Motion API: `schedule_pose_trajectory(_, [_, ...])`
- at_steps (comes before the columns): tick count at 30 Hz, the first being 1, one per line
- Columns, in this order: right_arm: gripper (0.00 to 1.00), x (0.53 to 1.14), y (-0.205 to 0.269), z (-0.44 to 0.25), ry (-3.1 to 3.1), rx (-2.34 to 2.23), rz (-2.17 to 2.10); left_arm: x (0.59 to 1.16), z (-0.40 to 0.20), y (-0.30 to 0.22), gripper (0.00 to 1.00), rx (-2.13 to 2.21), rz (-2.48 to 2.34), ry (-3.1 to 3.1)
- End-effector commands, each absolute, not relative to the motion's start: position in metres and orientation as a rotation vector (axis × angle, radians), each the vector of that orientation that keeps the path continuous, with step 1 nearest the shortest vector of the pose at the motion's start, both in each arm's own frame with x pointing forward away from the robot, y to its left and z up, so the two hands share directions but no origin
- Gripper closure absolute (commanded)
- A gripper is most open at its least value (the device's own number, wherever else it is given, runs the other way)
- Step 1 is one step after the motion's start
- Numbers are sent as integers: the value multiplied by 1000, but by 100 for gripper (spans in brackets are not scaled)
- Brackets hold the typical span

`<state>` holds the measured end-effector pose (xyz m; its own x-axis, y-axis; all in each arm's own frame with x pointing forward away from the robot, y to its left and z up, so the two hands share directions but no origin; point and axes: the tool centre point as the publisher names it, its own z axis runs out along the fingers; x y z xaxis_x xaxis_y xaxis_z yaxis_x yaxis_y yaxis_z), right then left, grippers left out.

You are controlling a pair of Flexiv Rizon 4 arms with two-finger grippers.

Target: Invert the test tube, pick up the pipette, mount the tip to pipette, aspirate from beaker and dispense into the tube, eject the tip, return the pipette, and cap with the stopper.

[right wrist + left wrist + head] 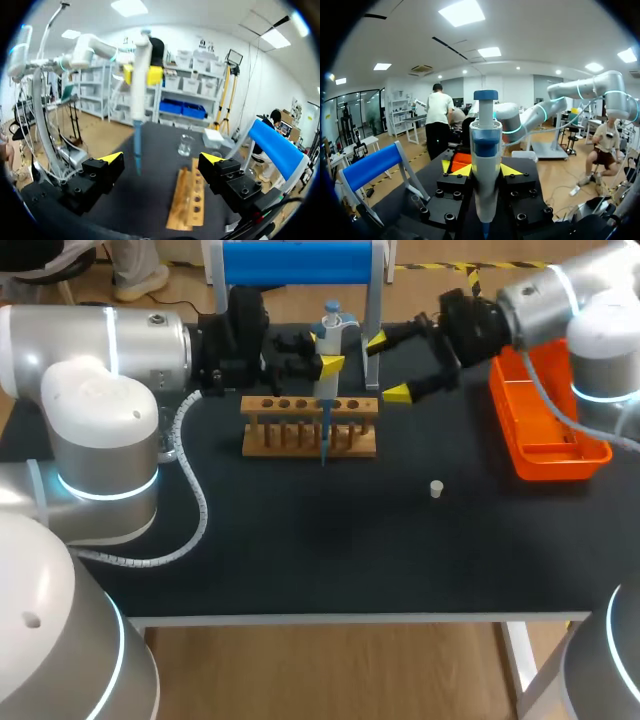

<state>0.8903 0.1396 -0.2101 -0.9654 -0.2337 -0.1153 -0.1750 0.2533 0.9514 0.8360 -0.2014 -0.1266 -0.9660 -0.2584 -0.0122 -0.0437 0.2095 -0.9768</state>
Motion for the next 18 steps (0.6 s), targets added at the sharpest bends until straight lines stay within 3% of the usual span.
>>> schedule_pose_trajectory(1, [0, 874, 126, -206, -2389, 383, -1910, 836, -126, -200, 100, -288, -1851, 2307])
schedule_pose_trajectory(18, [0, 836, 158, -181, -2246, 321, -2093, 836, -126, -200, 100, -288, -1851, 2307])
